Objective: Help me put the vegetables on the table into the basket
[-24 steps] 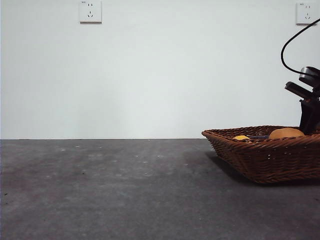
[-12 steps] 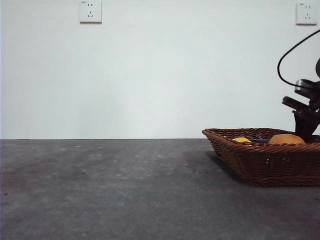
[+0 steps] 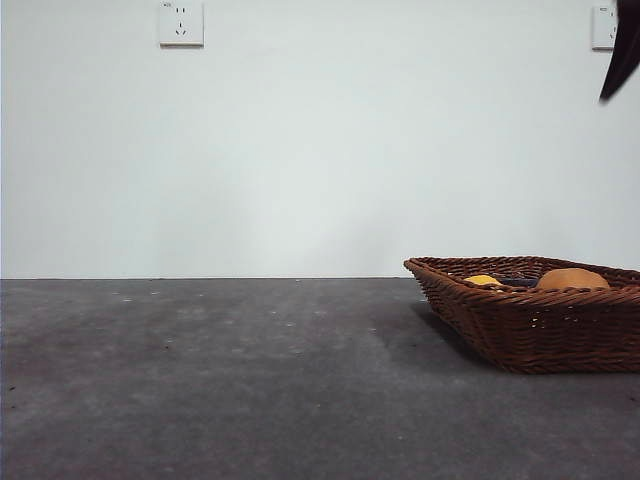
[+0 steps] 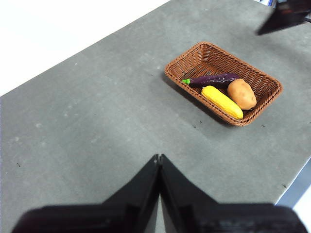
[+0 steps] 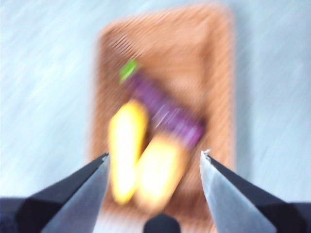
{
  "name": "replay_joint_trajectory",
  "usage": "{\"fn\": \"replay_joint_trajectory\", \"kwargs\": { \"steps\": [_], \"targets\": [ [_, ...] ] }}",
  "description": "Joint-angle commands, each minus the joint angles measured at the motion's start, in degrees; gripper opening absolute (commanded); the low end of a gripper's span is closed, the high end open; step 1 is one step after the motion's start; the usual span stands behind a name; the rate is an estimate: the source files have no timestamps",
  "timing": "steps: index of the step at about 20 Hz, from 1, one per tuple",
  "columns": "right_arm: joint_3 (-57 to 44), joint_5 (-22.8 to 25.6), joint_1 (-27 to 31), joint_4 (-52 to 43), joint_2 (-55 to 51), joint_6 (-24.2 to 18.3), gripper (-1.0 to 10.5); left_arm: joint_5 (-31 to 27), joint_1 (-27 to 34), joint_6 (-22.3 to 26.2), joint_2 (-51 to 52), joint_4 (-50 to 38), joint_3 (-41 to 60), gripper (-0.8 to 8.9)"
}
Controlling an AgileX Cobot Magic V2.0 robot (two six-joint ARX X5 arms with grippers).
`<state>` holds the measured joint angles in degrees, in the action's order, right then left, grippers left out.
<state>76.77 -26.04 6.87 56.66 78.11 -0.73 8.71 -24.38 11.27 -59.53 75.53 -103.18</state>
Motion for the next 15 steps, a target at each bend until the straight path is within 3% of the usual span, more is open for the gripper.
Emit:
{"fn": "replay_joint_trajectory", "kwargs": {
  "steps": [1,5,9,15],
  "targets": [
    [-0.1,-0.4,-1.6,5.7,-5.8,-2.5,3.1,0.3,0.2,-0.5,0.1,-0.1,0.3,-0.08],
    [-0.1,-0.3,-4.7,12.3,-14.3,-2.6,2.7,0.3,0.2,-0.5,0.1,-0.1,0.3,-0.08],
    [-0.1,-0.1,-5.8,18.4,-19.4,-5.8,-0.2,0.3,0.2,-0.5,0.2,-0.1,0.3,-0.08],
    [-0.1,3.8,-5.8,22.1,-21.7,-7.2,-0.1,0.3,0.2,-0.6,0.1,-0.1,0.3,-0.05]
  ]
}}
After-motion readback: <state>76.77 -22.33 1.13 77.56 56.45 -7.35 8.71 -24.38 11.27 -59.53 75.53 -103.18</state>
